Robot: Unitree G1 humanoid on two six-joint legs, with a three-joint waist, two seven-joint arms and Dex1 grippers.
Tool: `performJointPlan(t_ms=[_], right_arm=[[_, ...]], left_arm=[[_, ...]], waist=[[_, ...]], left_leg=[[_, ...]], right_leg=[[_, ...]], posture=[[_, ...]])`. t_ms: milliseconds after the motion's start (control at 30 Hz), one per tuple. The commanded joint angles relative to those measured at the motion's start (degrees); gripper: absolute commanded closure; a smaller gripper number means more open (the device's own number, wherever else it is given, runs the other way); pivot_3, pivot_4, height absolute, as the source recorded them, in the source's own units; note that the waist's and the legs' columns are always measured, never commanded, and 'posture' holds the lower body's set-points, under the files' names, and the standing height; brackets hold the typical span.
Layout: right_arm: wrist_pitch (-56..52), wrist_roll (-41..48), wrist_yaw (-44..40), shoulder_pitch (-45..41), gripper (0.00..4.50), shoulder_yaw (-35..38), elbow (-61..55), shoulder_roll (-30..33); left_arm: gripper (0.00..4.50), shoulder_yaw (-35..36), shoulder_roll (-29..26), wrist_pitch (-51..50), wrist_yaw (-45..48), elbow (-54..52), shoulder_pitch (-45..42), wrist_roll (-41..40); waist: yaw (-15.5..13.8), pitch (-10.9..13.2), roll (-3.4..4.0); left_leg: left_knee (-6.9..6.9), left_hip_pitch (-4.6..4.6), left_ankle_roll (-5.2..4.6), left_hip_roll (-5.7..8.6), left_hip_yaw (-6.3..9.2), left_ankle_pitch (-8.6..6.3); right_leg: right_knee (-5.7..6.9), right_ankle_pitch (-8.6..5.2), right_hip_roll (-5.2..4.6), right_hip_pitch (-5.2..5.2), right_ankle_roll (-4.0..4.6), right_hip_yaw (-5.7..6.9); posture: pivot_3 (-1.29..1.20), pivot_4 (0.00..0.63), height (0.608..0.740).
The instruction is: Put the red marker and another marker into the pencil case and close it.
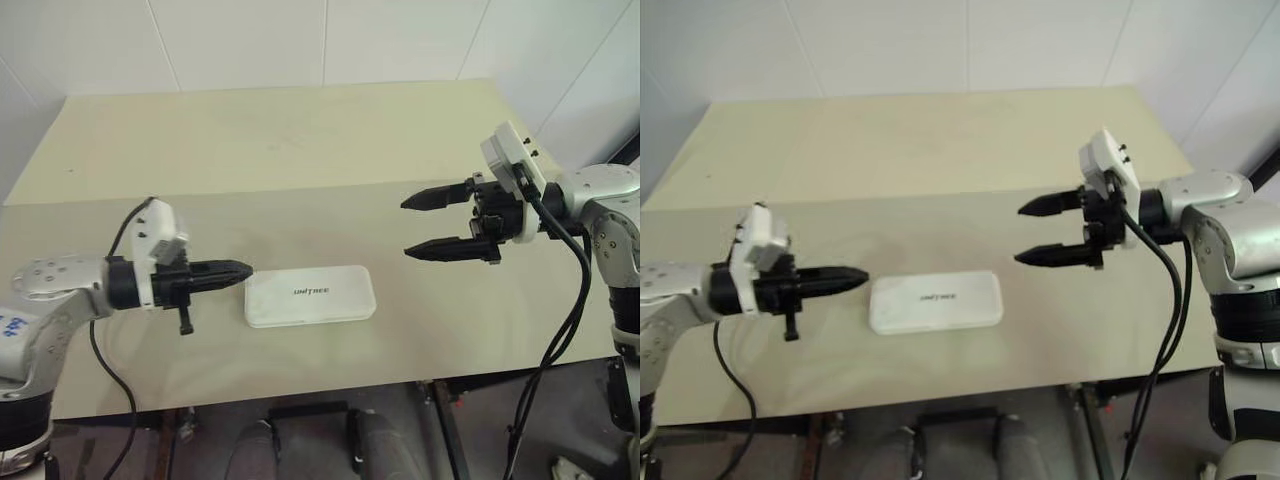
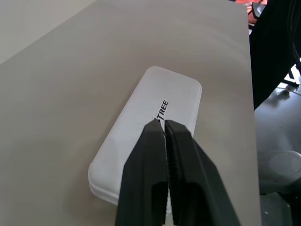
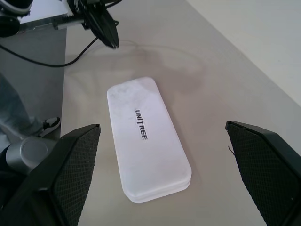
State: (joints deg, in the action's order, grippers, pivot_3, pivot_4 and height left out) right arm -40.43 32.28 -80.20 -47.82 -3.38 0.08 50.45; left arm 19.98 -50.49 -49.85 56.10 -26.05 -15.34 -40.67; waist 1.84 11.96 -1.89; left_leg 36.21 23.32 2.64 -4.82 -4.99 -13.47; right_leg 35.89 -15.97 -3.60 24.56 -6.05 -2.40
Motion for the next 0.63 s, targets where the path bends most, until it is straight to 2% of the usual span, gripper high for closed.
performJointPlan(t_ms=[33,200,367,467,633], right_arm=[[2.6,-1.7,-2.6,1.1,0.0,-0.7,-0.3,1.8],[2.7,-2.5,-3.9,2.8,0.0,-1.1,0.3,2.4],[2.8,-2.5,-3.8,3.7,0.0,-0.5,0.1,2.1],[2.8,-2.8,-3.4,3.4,0.0,-0.8,0.3,1.6],[2.9,-4.5,-1.1,2.7,0.0,-1.2,2.3,0.4]], left_arm=[[3.22,6.8,-2.2,-2.5,-0.2,-4.9,4.0,-5.0],[1.64,14.8,-3.1,-5.4,-1.6,-8.6,11.6,-9.8],[0.02,19.1,-3.5,-5.9,-3.1,-9.2,15.4,-11.6],[0.02,20.9,-3.2,-6.2,-5.0,-8.5,16.0,-12.9],[0.02,21.4,-2.2,-3.2,-6.5,-7.7,18.7,-10.0]], waist=[[0.0,0.0,0.0],[0.2,0.0,0.0],[0.2,0.0,-0.01],[0.4,0.0,-0.02],[0.9,0.0,-0.03]], left_leg=[[-0.03,0.0,0.01,0.0,-0.01,-0.02],[-0.06,-0.02,0.04,-0.03,-0.11,-0.08],[0.0,-0.05,0.06,-0.04,-0.18,-0.09],[0.05,-0.07,0.06,-0.04,-0.19,-0.09],[0.06,-0.09,0.06,-0.04,-0.24,-0.09]], right_leg=[[-0.02,-0.01,0.0,0.01,0.0,0.0],[-0.01,-0.05,0.0,0.08,0.03,-0.05],[-0.02,-0.37,-0.02,0.07,0.61,-0.1],[-0.02,-0.39,-0.02,0.05,0.71,-0.12],[-0.03,-0.39,-0.03,0.05,0.72,-0.17]], posture=[[0.0,0.15,0.74],[0.0,0.15,0.74],[0.0,0.15,0.74],[0.0,0.15,0.74],[0.0,0.15,0.74]])
